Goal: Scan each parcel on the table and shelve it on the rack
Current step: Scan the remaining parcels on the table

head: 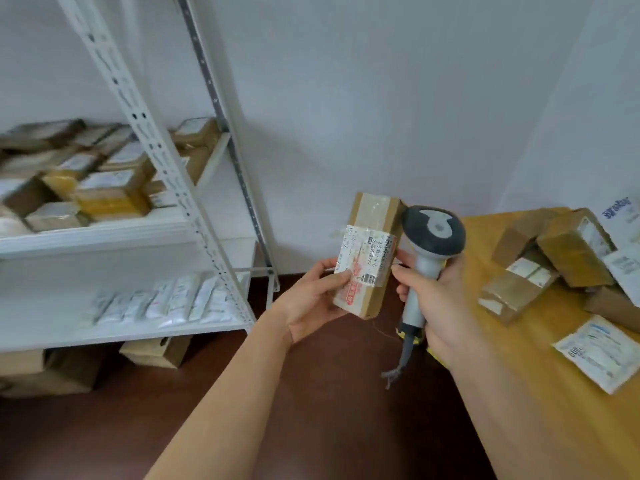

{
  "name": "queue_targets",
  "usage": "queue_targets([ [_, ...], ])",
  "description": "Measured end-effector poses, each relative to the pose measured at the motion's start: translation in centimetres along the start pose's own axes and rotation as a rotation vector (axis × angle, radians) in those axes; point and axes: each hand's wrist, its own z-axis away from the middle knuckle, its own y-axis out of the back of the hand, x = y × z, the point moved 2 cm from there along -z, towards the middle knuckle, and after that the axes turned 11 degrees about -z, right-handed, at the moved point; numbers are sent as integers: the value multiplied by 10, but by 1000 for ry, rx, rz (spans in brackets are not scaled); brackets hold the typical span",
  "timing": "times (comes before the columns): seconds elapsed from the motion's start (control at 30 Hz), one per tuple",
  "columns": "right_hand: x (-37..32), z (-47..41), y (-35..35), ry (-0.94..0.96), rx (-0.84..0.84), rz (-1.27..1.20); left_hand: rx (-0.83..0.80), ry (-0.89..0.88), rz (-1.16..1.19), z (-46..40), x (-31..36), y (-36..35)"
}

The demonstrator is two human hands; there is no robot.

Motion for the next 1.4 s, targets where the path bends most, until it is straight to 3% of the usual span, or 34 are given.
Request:
queue_targets([
  [0.27,95,83,-210,-117,-246,63,222,-45,-76,156,9,197],
  [0.63,176,127,-409,-235,-430,158,782,-124,506,267,24,392],
  [1.0,263,83,-628,-328,-597,137,1051,25,579,290,73,605],
  [1.17,285,62,-736,-330,-638,125,1099,-4,583,302,113,706],
  [1.4,329,60,-834,-285,-678,180,1103,13,512,305,134,816],
])
